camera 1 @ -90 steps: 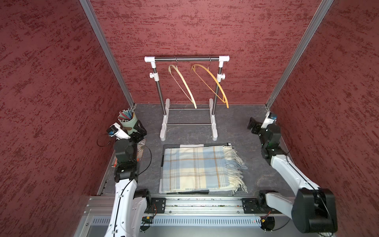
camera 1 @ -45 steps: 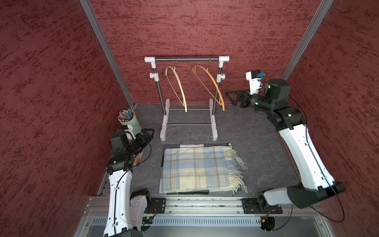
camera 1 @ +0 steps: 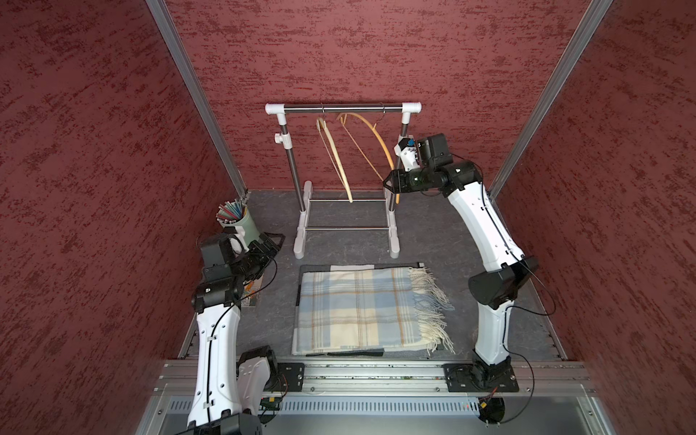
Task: Hang the scarf on the hanger
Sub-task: Pick up the hanger from the clothesline.
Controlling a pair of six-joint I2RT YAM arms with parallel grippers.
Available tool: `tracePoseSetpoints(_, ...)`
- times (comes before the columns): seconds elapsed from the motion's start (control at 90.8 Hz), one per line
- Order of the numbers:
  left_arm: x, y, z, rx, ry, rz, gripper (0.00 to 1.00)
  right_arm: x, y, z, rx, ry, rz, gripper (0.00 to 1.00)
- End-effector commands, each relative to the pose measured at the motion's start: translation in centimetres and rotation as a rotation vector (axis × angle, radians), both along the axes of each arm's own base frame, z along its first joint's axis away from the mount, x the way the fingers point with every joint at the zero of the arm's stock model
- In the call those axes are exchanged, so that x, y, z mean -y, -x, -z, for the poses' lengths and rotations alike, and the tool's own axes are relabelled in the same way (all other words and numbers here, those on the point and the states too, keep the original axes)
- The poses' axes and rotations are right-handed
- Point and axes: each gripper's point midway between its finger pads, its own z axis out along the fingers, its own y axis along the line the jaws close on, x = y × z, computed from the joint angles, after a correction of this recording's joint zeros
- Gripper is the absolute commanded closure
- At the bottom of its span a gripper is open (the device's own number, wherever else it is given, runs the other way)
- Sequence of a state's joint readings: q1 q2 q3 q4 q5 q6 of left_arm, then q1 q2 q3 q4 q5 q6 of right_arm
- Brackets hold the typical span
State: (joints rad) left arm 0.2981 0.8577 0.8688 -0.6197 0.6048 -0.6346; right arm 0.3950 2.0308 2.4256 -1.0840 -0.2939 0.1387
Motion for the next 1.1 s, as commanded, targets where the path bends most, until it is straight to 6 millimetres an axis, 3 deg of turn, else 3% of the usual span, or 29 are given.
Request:
tracePoseSetpoints(0.0,-0.1,0.1,-1.2,0.026,-0.024,0.01,0.03,-0.5,0.1,-2.6,0.083,-0.015,0.002,0.5)
tracePoseSetpoints(0.132,-0.1,0.2,-1.2,0.026,-0.027,0.011,0.03,-1.2,-0.2,-3.3,0.107,-0.048,-0.016,0.61)
tracePoseSetpoints(0.32,-0.1,0.5,-1.9,0.027,-0.035,0.015,0.03,-1.6,0.3,-5.8,0.15,-0.115,-0.018,1.0)
tracePoseSetpoints(0.551,0.1,0.7,-3.1,0.053,-0.04,0.025,0.03,-2.8,2.9,-10.0,0.237,-0.196,-0.096,1.0)
tracePoseSetpoints(0.793,0.2,1.0,-4.2,0.066,-0.04,0.027,0.02,-1.0,4.6,-13.3,0.381,-0.218,-0.051,1.0)
tracePoseSetpoints(0.959,0.5,1.2,-5.1,0.069,-0.022,0.038,0.02,0.5,6.6,-14.2,0.476,-0.222,-0.029,1.0)
tracePoseSetpoints(1.091,0.7,1.4,-5.5,0.074,-0.014,0.042,0.02,1.6,8.0,-13.6,0.499,-0.217,-0.01,1.0)
